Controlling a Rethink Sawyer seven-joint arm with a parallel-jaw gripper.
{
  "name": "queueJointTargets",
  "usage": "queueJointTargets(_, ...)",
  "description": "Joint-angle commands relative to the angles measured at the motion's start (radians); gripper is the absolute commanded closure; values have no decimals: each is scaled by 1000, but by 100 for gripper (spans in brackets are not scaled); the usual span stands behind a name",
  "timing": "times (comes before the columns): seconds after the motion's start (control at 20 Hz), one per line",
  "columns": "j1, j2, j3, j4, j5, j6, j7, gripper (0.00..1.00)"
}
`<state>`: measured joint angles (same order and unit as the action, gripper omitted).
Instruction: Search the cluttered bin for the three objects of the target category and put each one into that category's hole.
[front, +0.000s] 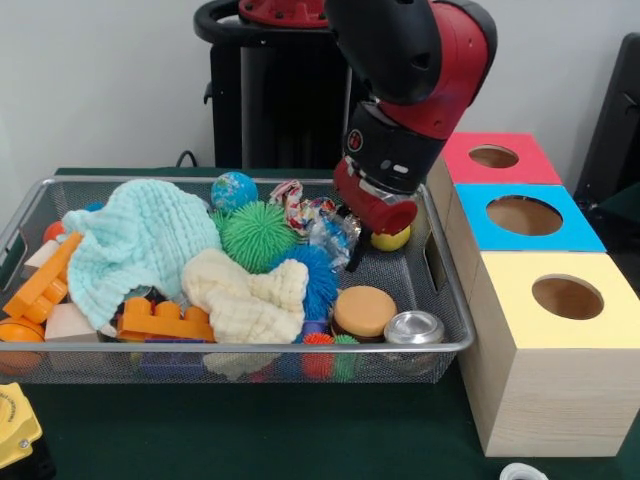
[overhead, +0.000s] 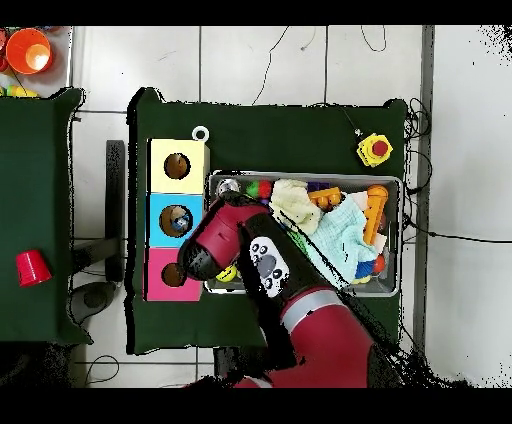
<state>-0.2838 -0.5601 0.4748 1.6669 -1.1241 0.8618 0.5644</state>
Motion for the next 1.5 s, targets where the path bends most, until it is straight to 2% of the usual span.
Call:
queueJointTargets(0.05,37,-79,13,64,46,22,-12,100)
queueJointTargets(0.3,66,-115,27,70,97,56,-33,100)
queueJointTargets(0.65,44,-243,51,113,182,123,-210,100)
queueJointTargets(0.9,19,-316,105,140,268,141,-283,100)
queueJointTargets(1.1,9,-294,186,143,333,79,-252,100)
queueJointTargets(1.5,-14,-289,272,124,402,38,-195,100)
